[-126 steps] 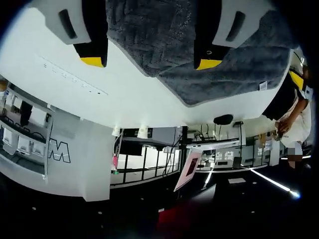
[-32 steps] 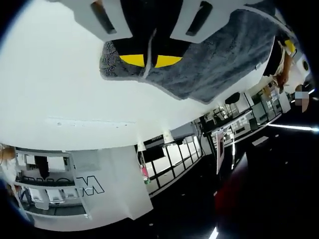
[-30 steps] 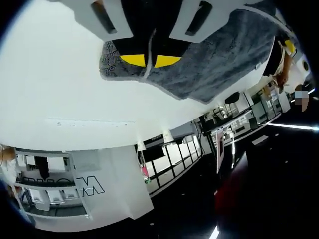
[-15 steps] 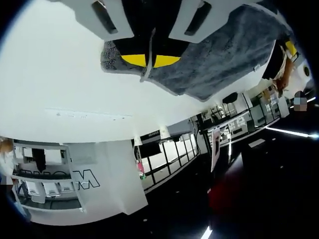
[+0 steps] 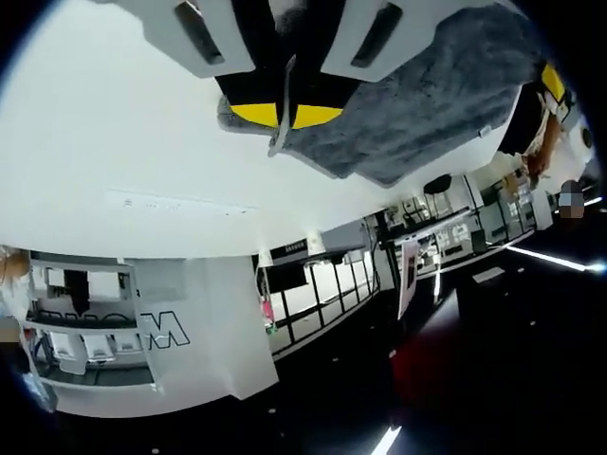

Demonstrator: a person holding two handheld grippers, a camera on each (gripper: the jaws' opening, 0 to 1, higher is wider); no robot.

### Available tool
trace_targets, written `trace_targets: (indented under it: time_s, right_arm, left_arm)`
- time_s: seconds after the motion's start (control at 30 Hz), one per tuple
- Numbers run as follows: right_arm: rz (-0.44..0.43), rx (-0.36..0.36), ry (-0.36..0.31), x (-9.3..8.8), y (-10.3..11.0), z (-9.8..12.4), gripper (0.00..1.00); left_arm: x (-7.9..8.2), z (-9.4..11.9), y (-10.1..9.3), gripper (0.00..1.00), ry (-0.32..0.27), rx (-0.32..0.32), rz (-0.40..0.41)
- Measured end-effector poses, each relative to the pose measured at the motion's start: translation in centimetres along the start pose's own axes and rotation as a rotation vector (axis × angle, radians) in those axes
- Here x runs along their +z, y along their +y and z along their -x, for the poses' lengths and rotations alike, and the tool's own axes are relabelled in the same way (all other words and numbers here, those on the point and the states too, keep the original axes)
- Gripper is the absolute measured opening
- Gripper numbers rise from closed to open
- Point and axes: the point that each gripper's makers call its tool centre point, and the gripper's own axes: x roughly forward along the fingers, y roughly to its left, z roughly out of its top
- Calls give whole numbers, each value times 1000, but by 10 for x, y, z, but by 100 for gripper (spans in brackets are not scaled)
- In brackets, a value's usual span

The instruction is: Open the folded towel by lifting each exposed corner and separating the folded layers until the towel lies flat within the target outline without major curled edges

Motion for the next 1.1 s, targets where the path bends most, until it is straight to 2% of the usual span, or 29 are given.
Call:
trace_targets:
  time_s: [0.1,0.33,0.5,0.77,0.9,1.1]
  right_arm:
    - [8,-4,-8,6,-5,7,0]
    - [40,-24,-25,15,-9,22,0]
    - [49,-30,-25,16,-13,28,0]
    - [73,-85,-19,18,-36,55,0]
    - [83,-104,-19,19,-44,64,0]
    - [97,-125,-12,19,-52,74,0]
  left_arm:
    - [-2,-7,-12,1,30,-33,-38]
    - [-1,-16,-25,1,43,-72,-39]
    - [-2,-19,-30,1,56,-85,-52]
    - [0,-37,-61,1,83,-191,-97]
    - [-1,-44,-72,1,95,-224,-123]
    - [-2,-57,-81,1,108,-249,-105]
